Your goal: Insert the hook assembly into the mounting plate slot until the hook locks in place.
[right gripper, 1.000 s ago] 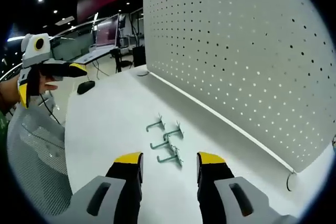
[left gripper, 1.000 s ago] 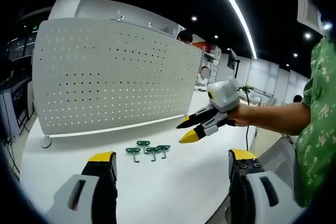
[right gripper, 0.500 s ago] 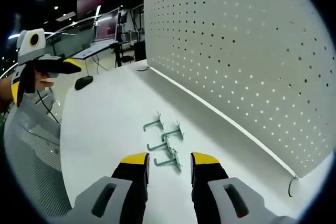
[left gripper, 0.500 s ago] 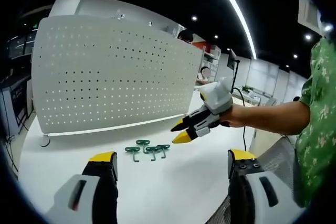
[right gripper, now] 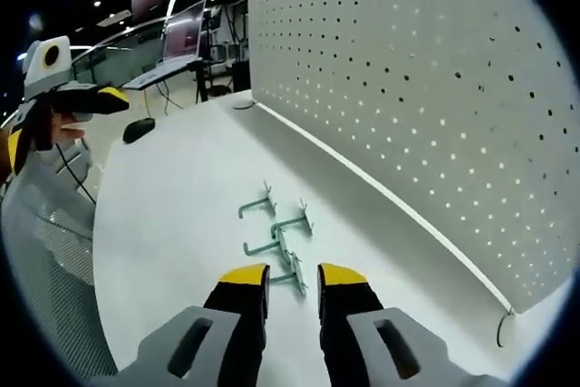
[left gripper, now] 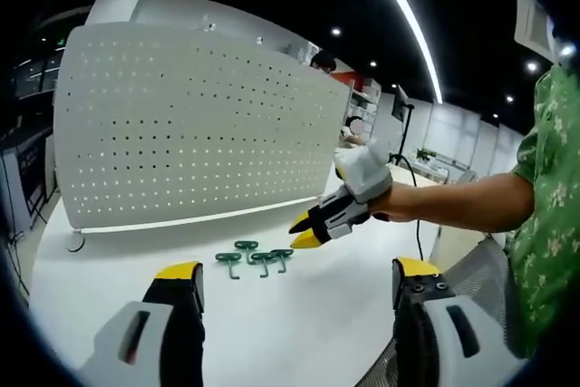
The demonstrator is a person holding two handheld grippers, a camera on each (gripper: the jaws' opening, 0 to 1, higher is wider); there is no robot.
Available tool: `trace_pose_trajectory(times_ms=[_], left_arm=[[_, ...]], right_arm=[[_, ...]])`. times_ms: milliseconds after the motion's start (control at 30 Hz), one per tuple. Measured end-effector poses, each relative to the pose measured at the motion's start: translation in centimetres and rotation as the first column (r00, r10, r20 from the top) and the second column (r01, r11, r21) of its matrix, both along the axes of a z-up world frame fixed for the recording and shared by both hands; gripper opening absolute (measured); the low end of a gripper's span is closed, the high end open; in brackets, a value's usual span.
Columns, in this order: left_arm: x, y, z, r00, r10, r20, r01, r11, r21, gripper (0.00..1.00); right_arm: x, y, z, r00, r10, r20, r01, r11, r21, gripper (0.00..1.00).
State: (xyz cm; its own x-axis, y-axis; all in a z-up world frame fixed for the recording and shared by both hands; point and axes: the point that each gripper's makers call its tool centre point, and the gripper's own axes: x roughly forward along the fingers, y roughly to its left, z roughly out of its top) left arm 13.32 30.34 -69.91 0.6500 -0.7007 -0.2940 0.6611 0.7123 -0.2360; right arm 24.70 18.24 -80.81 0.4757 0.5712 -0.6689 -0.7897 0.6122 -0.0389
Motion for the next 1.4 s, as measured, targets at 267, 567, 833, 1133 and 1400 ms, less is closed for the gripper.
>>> trace_pose_trajectory(times_ms=[267,567,833,1133,1400], left_arm=[[0.0,0.0,-0.2,1.000,-0.002,-0.006,0.002,1.000,-0.002,0.87],[0.0,0.1,-0.3,1.000,-0.001,-0.013,0.001,1.000,-0.005,0.86],[0.2,0.0,-0.4,1.000,-0.002,-0.017,0.002,1.000,-0.009,0.86],[0.4,0.0,-0.4,1.000,-0.001,-0.019,0.001,1.000,-0.014,0.85],[0.5,0.1,-0.4,1.000,0.000,-0.020,0.000,1.000,-0.014,0.85]], right_arm=[[0.4,0.6,-1.0,1.000,0.016,-0.008,-0.016,0.999,-0.027,0.16],[0.8,1.0,-1.7,1.000,0.023,-0.014,-0.024,0.999,-0.046,0.12],[1.1,1.2,-2.3,0.999,0.027,-0.025,-0.028,0.998,-0.064,0.08],[1.5,1.4,-2.8,0.999,0.030,-0.035,-0.033,0.996,-0.085,0.06],[1.6,1.7,-3.2,0.998,0.041,-0.043,-0.045,0.993,-0.111,0.04]])
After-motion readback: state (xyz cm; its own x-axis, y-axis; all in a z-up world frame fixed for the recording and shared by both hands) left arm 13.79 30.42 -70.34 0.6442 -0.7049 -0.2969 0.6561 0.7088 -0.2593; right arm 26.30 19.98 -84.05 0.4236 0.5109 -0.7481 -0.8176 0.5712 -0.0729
